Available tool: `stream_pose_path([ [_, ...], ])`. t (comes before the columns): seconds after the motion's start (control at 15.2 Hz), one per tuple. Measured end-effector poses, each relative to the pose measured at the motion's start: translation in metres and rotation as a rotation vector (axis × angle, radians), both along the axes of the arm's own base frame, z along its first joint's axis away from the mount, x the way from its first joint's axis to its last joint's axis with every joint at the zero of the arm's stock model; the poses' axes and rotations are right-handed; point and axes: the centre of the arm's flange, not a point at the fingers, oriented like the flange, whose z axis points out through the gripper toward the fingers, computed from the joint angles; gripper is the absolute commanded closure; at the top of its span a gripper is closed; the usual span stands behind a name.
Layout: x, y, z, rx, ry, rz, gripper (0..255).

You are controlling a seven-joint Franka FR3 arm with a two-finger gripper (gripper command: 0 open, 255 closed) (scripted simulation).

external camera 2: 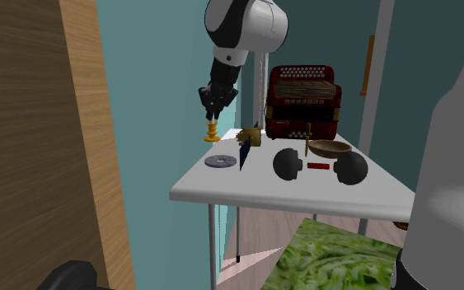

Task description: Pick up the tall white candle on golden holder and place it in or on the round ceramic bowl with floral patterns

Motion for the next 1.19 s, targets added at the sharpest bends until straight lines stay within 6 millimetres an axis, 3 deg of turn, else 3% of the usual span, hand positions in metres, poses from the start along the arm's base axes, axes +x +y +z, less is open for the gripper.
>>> stream_pose_path([
  [0.2,-0.009,-0.013,0.006,0.0,0.0,-0.001,255],
  [1.19,-0.115,-0.176,0.009,0.0,0.0,-0.003,255],
])
